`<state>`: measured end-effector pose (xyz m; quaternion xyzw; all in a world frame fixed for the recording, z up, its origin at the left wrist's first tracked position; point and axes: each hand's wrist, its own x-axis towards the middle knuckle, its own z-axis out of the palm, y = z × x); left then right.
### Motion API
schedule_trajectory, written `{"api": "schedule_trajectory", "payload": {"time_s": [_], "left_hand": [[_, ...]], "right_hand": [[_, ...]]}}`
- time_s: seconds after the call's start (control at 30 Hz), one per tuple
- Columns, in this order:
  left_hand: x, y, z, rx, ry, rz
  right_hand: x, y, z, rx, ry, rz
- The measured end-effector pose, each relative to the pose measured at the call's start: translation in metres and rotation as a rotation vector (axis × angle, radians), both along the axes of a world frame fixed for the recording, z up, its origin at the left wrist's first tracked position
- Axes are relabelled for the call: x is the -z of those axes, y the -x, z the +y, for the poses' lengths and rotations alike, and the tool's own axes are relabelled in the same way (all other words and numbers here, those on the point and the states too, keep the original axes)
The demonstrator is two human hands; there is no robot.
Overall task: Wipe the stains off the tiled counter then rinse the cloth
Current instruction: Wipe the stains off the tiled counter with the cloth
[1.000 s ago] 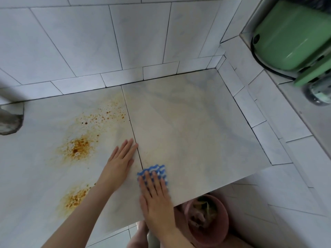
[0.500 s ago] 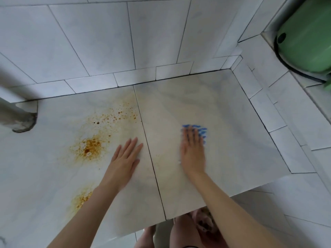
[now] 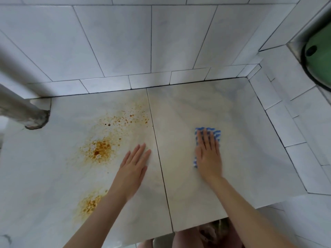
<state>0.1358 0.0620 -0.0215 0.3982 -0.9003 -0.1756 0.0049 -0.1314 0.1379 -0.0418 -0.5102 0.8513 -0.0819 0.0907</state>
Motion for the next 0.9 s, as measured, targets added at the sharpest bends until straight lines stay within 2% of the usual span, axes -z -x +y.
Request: {"api": "schedule_trajectory", "payload": {"time_s": [0.1,0.2,0.33,0.43,0.5,0.57,0.67,0.77,0.83,0.9], "left_hand": [[-0.001,0.000,0.000,0.004,0.001,0.022],[-0.004,-0.003,-0.004,-0.009,-0.006,0.081],[-0.014,-0.021,-0.014,-0.139,-0.009,0.177],[-0.022,-0.036,-0.019,-0.173,0.011,0.199],[-0.028,-0.044,-0.021,-0.172,0.031,0.219],[-0.034,-0.055,-0.022,-0.198,0.061,0.240],[-0.037,-0.080,-0.017,-0.299,0.075,0.260],[-0.033,-0.112,-0.012,-0.411,0.049,0.243],[-0.030,-0.132,-0.010,-0.480,0.038,0.208],[-0.029,-0.148,-0.008,-0.549,0.038,0.186]], "right_hand": [[-0.002,-0.037,-0.012,0.036,0.026,0.034],[-0.005,-0.104,0.003,-0.138,0.051,-0.022],[-0.011,-0.174,0.035,-0.320,0.074,-0.092],[-0.011,-0.166,0.036,-0.443,0.031,-0.125],[-0.007,-0.136,0.027,-0.507,0.004,-0.081],[-0.001,-0.095,0.009,-0.401,0.002,0.003],[0.003,-0.051,-0.013,-0.191,-0.031,0.026],[0.002,-0.066,-0.026,-0.058,-0.021,0.013],[-0.003,-0.099,-0.036,-0.062,-0.025,0.001],[-0.008,-0.139,-0.044,-0.188,-0.030,-0.015]]}}
